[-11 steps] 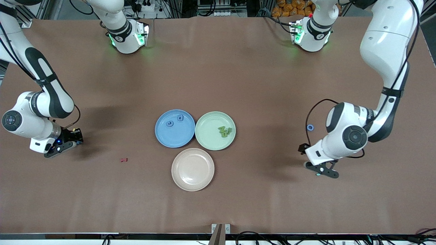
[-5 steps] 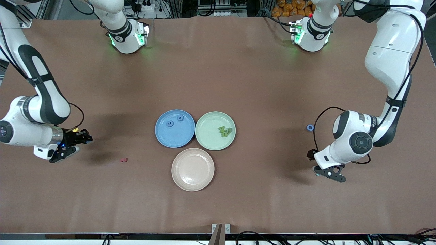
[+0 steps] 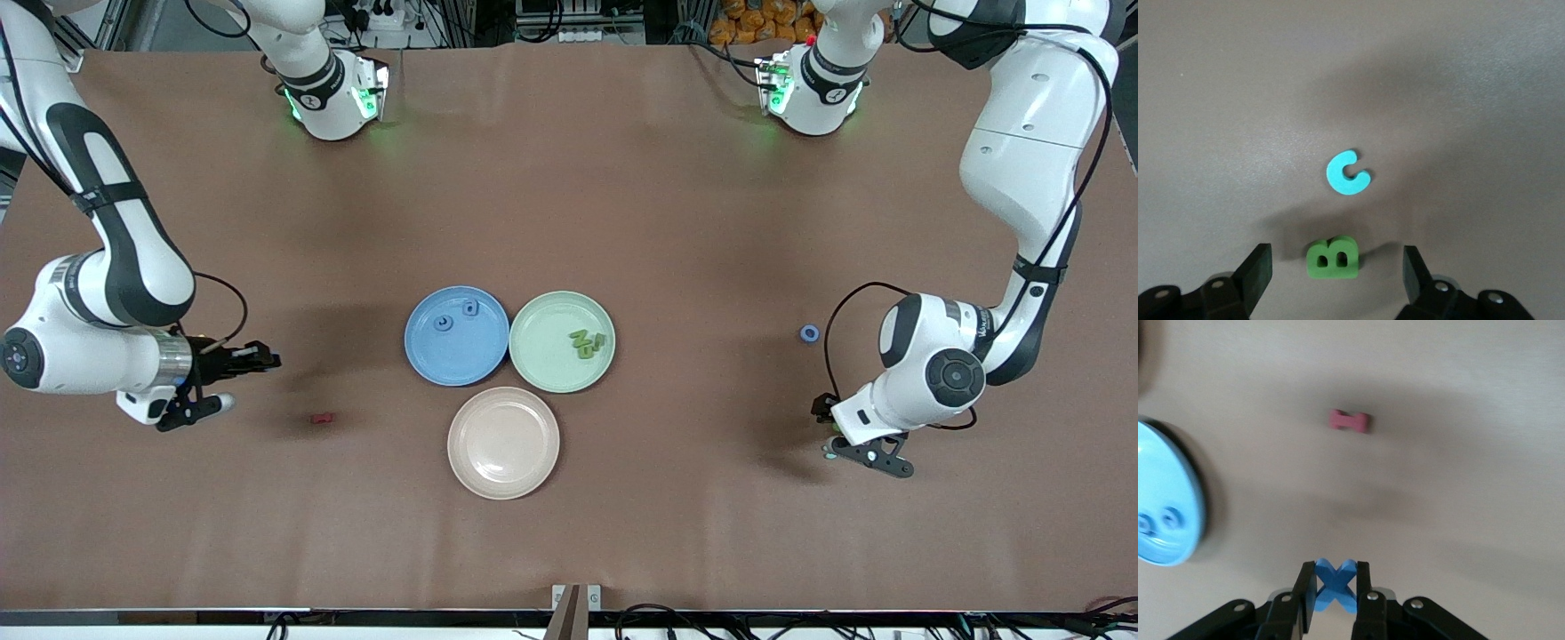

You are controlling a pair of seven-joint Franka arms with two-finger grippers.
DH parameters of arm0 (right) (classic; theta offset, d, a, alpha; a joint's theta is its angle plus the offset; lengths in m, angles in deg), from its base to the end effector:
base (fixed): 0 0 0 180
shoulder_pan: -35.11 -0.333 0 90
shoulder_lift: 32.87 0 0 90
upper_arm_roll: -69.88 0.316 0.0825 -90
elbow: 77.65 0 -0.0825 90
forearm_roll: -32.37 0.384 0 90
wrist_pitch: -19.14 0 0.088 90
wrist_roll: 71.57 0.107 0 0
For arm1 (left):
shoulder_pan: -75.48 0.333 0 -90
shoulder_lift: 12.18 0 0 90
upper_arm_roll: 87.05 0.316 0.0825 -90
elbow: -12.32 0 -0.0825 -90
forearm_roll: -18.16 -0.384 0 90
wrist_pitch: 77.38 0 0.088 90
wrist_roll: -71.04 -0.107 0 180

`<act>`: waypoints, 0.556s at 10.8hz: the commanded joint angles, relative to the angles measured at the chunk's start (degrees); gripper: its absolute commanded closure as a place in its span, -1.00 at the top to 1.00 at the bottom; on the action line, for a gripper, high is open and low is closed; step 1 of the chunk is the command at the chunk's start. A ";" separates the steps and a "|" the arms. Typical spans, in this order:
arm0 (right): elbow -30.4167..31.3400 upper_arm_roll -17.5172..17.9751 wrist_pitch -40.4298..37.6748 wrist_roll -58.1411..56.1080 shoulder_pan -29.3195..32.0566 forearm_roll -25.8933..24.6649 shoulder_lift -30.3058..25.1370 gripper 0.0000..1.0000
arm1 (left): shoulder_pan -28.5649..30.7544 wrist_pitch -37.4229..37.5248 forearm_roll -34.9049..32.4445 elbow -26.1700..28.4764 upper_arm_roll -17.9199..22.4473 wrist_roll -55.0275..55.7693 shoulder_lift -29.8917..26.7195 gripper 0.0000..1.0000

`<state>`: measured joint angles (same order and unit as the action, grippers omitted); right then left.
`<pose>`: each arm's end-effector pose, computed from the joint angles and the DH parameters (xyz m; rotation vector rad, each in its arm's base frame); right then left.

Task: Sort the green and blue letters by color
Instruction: 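Grasp the B with the left gripper while the right gripper places the X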

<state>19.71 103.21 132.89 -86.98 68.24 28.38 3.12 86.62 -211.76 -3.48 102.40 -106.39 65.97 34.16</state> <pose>0.6429 -0.0378 0.2619 -2.7968 -0.3641 0.2837 0.6976 -0.0613 0.1842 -3.0518 0.6106 -0.0385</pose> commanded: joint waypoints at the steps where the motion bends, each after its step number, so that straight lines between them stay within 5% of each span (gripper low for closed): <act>1: 0.20 3.13 -0.20 11.49 -2.53 3.46 -0.04 -1.00 | 0.82 -0.27 0.90 -0.52 -0.69 -0.82 0.51 0.64; 6: 2.75 3.41 7.70 33.74 -13.08 3.46 0.31 -1.00 | 0.82 -0.27 0.99 -0.52 -0.69 -0.73 0.95 0.38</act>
<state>21.28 106.38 138.02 -61.46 58.12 31.19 3.51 86.88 -211.76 -3.36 102.40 -106.48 65.98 34.62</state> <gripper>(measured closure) 0.722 0.278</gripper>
